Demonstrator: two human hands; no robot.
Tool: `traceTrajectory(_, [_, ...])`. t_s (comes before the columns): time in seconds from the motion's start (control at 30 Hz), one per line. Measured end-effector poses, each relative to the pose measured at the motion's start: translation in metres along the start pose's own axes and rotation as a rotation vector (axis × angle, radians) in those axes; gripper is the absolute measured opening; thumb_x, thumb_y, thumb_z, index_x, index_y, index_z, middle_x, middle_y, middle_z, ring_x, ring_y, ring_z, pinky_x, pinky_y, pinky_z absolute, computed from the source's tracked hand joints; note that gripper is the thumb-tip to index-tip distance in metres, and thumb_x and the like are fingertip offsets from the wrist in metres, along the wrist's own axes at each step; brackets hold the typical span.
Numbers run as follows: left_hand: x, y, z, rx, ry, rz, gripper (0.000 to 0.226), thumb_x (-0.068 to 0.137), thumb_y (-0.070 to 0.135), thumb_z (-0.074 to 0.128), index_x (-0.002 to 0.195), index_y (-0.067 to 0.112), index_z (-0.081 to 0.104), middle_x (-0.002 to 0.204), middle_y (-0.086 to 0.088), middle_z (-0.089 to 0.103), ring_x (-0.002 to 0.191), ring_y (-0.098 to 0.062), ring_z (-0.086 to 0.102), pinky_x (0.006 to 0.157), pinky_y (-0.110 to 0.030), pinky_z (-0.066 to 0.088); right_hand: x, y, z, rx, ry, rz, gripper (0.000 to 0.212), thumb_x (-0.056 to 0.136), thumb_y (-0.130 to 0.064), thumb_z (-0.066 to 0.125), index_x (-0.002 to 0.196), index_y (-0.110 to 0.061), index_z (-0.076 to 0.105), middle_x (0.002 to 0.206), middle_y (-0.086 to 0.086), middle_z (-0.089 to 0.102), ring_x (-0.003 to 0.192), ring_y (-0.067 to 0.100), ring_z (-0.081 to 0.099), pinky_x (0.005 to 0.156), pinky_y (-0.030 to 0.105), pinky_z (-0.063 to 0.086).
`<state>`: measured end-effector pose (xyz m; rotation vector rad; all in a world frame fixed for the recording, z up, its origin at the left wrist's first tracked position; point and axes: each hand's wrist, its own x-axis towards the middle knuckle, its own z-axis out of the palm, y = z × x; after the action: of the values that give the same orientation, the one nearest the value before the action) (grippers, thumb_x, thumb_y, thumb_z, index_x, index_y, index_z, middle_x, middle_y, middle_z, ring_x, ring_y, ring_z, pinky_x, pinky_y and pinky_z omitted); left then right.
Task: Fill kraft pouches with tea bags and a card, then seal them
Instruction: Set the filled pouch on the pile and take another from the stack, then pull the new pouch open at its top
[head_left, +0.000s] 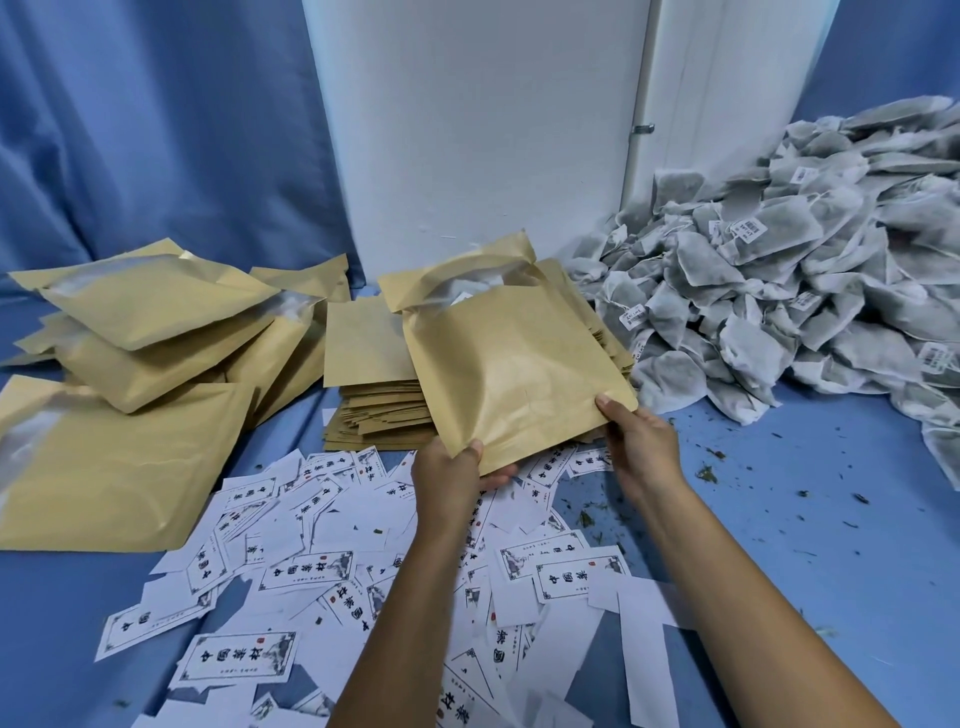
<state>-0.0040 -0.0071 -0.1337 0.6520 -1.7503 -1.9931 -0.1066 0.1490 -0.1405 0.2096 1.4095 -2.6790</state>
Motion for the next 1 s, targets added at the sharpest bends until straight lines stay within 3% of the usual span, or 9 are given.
traceTrajectory(0.2, [0.011,0.002,-0.009,-0.006,0.058,-0.036,0.014,0.098,0.0,0.04,0.107,-0.003,0.051,0.091,-0.024,0.064,0.05,-0.024,0.067,0.04,-0.023,0.051,-0.002,-0.001,0.004,-0.009,-0.066,0.088,0.002,0.086,0.002,0.062,0.087,0.001,0.06,0.084,0.01,0.069,0.074,0.017,0.068,0.064,0.021,0.058])
traceTrajectory(0.3, [0.013,0.01,-0.009,-0.088,0.033,-0.076,0.015,0.098,-0.002,0.037,0.097,0.001,0.052,0.076,-0.019,0.064,0.045,-0.02,0.064,0.038,-0.022,0.049,-0.003,-0.005,0.002,0.0,-0.143,0.168,0.008,0.09,-0.003,0.058,0.095,0.004,0.058,0.085,0.009,0.068,0.069,0.013,0.067,0.058,0.019,0.055])
traceTrajectory(0.4, [0.021,0.028,-0.01,-0.104,0.023,-0.091,0.02,0.096,-0.005,0.032,0.095,0.002,0.051,0.064,-0.012,0.066,0.045,-0.02,0.065,0.038,-0.022,0.05,-0.006,-0.013,0.007,-0.336,-0.144,0.064,0.014,0.093,-0.007,0.055,0.106,-0.002,0.055,0.093,0.01,0.063,0.072,0.019,0.059,0.059,0.024,0.05])
traceTrajectory(0.53, [0.032,0.061,-0.028,-0.087,0.009,-0.049,0.024,0.096,-0.005,0.029,0.109,0.003,0.048,0.085,-0.016,0.061,0.047,-0.02,0.066,0.04,-0.02,0.051,-0.02,-0.024,0.032,-0.62,-0.159,-0.123,0.017,0.096,-0.008,0.051,0.112,-0.007,0.054,0.071,0.003,0.057,0.049,0.009,0.051,0.04,0.016,0.043])
traceTrajectory(0.67, [0.034,0.078,-0.068,-0.138,0.032,-0.024,0.022,0.099,-0.001,0.033,0.116,0.007,0.046,0.094,-0.018,0.058,0.05,-0.022,0.068,0.042,-0.02,0.052,-0.036,-0.021,0.069,-0.583,-0.232,-0.118,0.027,0.096,-0.008,0.05,0.123,-0.013,0.049,0.071,0.003,0.054,0.049,0.009,0.048,0.044,0.018,0.04])
traceTrajectory(0.87, [0.036,0.068,-0.14,-0.194,0.185,-0.049,0.023,0.099,0.002,0.036,0.117,0.005,0.048,0.088,-0.018,0.064,0.051,-0.02,0.068,0.041,-0.021,0.051,-0.054,0.027,0.131,-0.383,-0.237,0.112,0.036,0.099,-0.003,0.041,0.133,-0.016,0.043,0.065,0.005,0.042,0.048,0.012,0.034,0.032,0.015,0.027])
traceTrajectory(0.93, [0.038,0.065,-0.164,-0.178,0.224,-0.056,0.025,0.098,0.0,0.036,0.118,0.003,0.051,0.08,-0.016,0.065,0.049,-0.017,0.066,0.042,-0.021,0.051,-0.063,0.045,0.156,-0.346,-0.267,0.155,0.033,0.1,-0.002,0.036,0.13,-0.014,0.045,0.068,0.007,0.043,0.05,0.013,0.037,0.03,0.015,0.028])
traceTrajectory(1.0, [0.05,0.079,-0.185,-0.332,0.235,-0.045,0.027,0.099,0.0,0.038,0.123,-0.002,0.05,0.082,-0.015,0.064,0.05,-0.017,0.067,0.045,-0.022,0.053,-0.071,0.053,0.19,-0.205,-0.307,0.198,0.026,0.1,0.001,0.033,0.12,-0.006,0.048,0.079,0.014,0.05,0.057,0.02,0.049,0.037,0.015,0.04])
